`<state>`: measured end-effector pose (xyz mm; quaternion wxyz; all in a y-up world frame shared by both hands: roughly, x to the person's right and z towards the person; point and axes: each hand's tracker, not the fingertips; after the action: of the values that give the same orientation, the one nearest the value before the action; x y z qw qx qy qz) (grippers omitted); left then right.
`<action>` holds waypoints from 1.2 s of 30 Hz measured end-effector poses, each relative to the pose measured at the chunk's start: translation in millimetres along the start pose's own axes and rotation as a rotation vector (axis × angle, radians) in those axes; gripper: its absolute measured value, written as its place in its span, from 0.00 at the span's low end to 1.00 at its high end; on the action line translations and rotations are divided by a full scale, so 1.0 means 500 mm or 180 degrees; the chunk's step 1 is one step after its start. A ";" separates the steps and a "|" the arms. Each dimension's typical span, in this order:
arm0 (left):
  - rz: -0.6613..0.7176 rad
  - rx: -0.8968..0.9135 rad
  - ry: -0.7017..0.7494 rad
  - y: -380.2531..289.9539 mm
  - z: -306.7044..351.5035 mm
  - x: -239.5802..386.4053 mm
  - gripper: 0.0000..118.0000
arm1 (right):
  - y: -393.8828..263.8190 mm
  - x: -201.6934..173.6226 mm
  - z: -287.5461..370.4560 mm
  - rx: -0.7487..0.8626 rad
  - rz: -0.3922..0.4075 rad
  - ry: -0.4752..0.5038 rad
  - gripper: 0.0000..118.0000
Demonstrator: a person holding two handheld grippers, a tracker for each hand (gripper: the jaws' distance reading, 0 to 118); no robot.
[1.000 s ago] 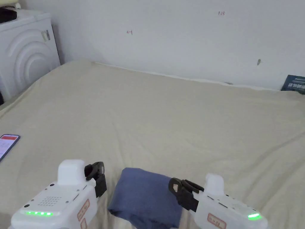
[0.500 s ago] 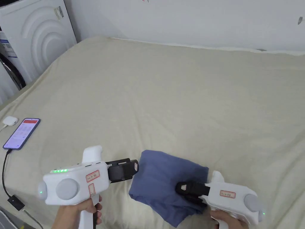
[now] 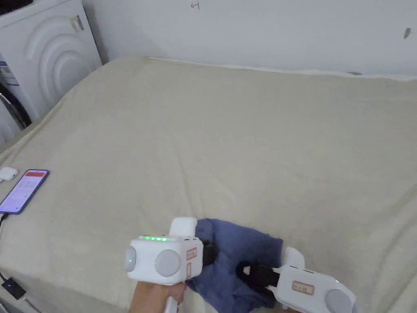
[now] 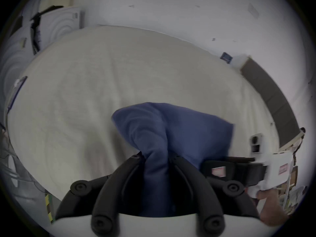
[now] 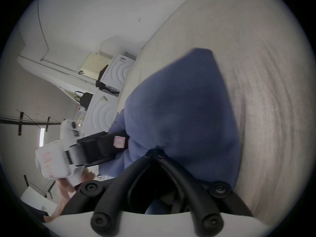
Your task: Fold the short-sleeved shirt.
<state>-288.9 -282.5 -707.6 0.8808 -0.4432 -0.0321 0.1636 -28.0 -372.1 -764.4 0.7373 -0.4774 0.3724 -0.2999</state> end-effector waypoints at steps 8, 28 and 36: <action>-0.0965 0.0441 0.0784 0.097 0.102 -0.058 0.19 | -0.009 -0.131 0.077 0.0467 0.0766 -0.0124 0.01; -0.0128 -0.0476 0.2703 0.184 0.134 -0.550 1.00 | -0.004 -0.163 0.148 0.0401 0.1081 -0.0914 0.01; -0.0181 0.0563 0.2430 0.192 0.276 -0.425 0.97 | 0.007 -0.245 0.210 0.0773 0.1459 -0.1351 0.01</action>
<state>-542.3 -190.5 -681.3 0.8683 -0.3935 0.2999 -0.0353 -6.3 -222.7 -707.7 0.8981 -0.3416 0.2698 -0.0623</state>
